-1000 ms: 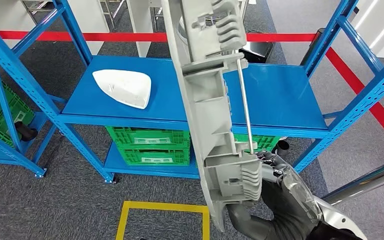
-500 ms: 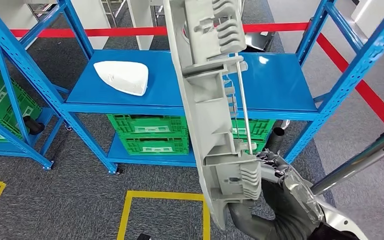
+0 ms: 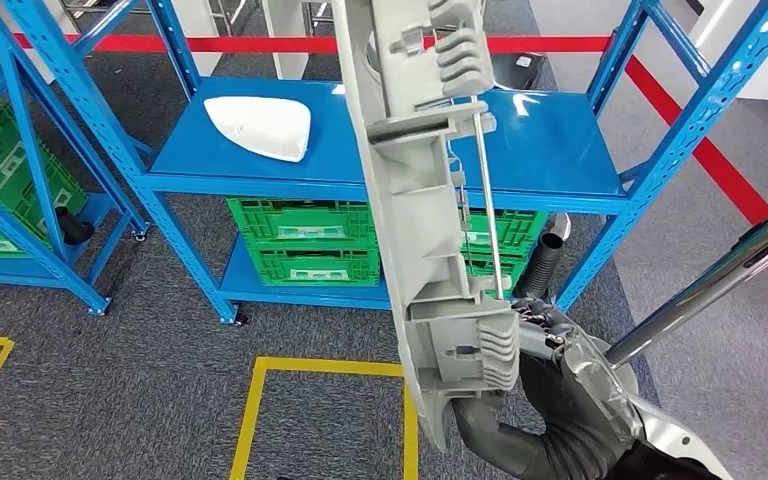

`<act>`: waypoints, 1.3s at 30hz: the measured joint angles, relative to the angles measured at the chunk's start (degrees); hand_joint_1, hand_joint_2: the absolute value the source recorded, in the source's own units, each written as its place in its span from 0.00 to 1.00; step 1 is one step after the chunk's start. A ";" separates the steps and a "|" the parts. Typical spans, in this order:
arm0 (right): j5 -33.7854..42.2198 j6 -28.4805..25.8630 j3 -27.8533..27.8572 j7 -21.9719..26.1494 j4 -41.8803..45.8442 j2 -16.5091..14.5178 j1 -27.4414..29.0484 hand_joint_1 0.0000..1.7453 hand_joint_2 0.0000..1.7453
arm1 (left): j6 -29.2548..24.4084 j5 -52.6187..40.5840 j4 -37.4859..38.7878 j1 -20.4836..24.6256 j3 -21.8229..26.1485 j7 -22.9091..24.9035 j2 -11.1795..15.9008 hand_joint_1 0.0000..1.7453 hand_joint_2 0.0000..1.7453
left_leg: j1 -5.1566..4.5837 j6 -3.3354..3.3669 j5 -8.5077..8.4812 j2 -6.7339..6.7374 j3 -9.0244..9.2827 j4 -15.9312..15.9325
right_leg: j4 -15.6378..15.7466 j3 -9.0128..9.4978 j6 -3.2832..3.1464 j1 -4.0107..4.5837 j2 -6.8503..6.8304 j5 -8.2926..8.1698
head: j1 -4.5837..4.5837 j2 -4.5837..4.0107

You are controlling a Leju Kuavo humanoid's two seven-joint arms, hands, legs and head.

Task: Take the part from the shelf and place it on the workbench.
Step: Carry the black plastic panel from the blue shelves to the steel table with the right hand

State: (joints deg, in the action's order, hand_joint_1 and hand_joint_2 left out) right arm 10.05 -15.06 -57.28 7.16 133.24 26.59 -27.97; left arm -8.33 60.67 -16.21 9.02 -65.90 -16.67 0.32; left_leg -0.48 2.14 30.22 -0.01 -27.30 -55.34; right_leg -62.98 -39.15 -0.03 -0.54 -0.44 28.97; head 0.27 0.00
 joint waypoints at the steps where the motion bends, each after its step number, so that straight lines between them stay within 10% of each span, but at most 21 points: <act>1: -0.01 -0.01 -0.01 -0.01 0.00 0.01 0.01 1.00 1.00 | -0.01 0.00 0.00 0.07 0.01 -0.06 -0.01 0.00 1.00 | -0.04 0.20 -0.60 0.02 -0.74 -0.02 | -3.31 -0.64 0.21 -0.06 0.00 3.01 | -0.24 0.00; 3: -0.02 -0.02 -0.04 -0.03 0.00 0.01 0.06 1.00 1.00 | -0.03 0.00 0.01 0.23 0.01 -0.13 -0.01 0.00 1.00 | -0.12 0.27 -1.87 0.05 -2.30 -0.23 | -9.88 -1.28 0.52 -0.16 0.00 5.83 | -0.54 0.00; 5: -0.02 -0.03 -0.06 -0.09 0.00 0.02 0.08 1.00 1.00 | -0.04 0.00 0.01 0.49 0.02 -0.17 0.01 0.00 1.00 | -0.17 0.16 -3.03 0.05 -4.04 -0.76 | -11.31 0.44 0.57 -0.16 0.00 3.35 | -0.66 0.00; 7: -0.02 -0.05 -0.04 -0.15 0.00 0.02 0.05 1.00 1.00 | -0.05 0.00 0.00 0.79 0.03 -0.20 0.01 0.00 1.00 | -0.21 -0.11 -3.89 0.01 -5.70 -1.54 | -5.48 5.42 0.21 -0.11 -0.01 0.74 | -0.76 0.00; 11: -0.02 -0.09 0.02 -0.16 0.01 0.01 -0.03 1.00 1.00 | -0.07 0.00 0.01 1.10 0.05 -0.23 0.04 0.00 1.00 | -0.44 -1.23 -5.53 -0.06 -7.55 -2.48 | 6.01 12.29 -0.88 0.25 0.08 2.95 | -0.75 0.00; 13: -0.02 -0.11 0.02 -0.17 0.00 0.01 -0.05 1.00 1.00 | -0.08 0.00 0.01 1.16 0.05 -0.25 0.14 0.00 1.00 | -0.44 -1.87 -5.33 -0.12 -8.20 -2.79 | 6.42 11.55 -1.57 -0.05 -0.06 2.27 | -0.72 0.00; 18: -0.02 -0.21 -0.01 -0.19 0.00 0.01 0.01 1.00 1.00 | -0.08 0.00 -0.01 1.40 0.06 -0.28 0.32 0.00 1.00 | -0.01 -3.44 5.26 -0.22 -9.93 -15.75 | 6.14 8.25 -2.60 -0.27 -0.38 -0.45 | 0.26 0.00; 20: -0.02 -0.21 -0.03 -0.19 0.00 0.01 0.01 1.00 1.00 | -0.06 0.01 -0.01 1.31 0.05 -0.17 0.35 0.00 1.00 | 0.05 -3.54 3.74 -0.22 -8.39 -17.68 | 5.42 6.30 -2.49 -0.22 -0.35 -1.39 | 0.40 0.00; 22: -0.02 -0.20 -0.03 -0.19 0.00 0.01 0.02 1.00 1.00 | -0.02 0.02 -0.01 0.96 0.02 0.05 0.36 0.00 1.00 | 0.10 -3.30 0.77 -0.25 -4.19 -12.69 | 4.54 4.40 -2.22 -0.21 -0.24 -2.18 | 0.53 0.00; 26: -0.02 -0.18 0.03 -0.17 0.00 0.01 -0.06 1.00 1.00 | 0.17 -0.01 -0.07 0.16 -0.05 0.22 0.29 0.00 1.00 | -0.22 -2.13 2.17 -0.34 2.41 -1.41 | 3.92 2.56 -1.06 -0.01 -0.17 -4.05 | 0.62 0.00; 29: -0.02 -0.14 0.04 -0.17 0.00 0.07 -0.05 1.00 1.00 | 0.15 -0.07 -0.19 0.09 -0.08 0.18 0.12 0.00 1.00 | 0.07 -0.88 0.93 -0.11 0.90 -0.49 | 3.22 1.27 -0.14 0.02 -0.10 -3.27 | 0.41 0.00; 33: -0.02 -0.06 0.01 -0.19 -0.01 0.13 0.04 1.00 1.00 | 0.05 -0.10 -0.30 0.42 -0.08 0.06 0.06 0.00 1.00 | 0.10 0.04 -1.67 0.03 -1.96 -0.54 | -8.29 -1.30 0.65 -0.13 0.00 5.94 | -0.39 0.00; 36: -0.16 -0.19 0.00 -0.22 -0.02 0.17 0.06 1.00 1.00 | 0.01 -0.11 -0.32 0.80 -0.08 0.02 0.05 0.00 1.00 | -0.08 0.00 -3.17 0.02 -4.58 -1.29 | -10.56 0.90 0.62 -0.12 -0.01 3.01 | -0.60 0.00; 39: -0.61 -0.51 0.08 -0.32 -0.02 0.19 0.00 1.00 1.00 | -0.01 -0.11 -0.34 1.11 -0.08 0.00 0.04 0.00 1.00 | -0.32 -0.43 -4.25 -0.07 -6.59 -2.29 | -0.02 8.69 -0.26 0.08 -0.04 1.22 | -0.70 0.00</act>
State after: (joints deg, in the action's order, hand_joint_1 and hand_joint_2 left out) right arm 9.44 -15.57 -57.19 6.84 133.22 26.77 -27.97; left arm -8.34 60.57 -16.56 10.13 -65.98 -16.67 0.36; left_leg -0.80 1.70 25.98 -0.08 -33.89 -57.63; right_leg -63.00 -30.46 -0.30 -0.46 -0.49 30.19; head -0.44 0.00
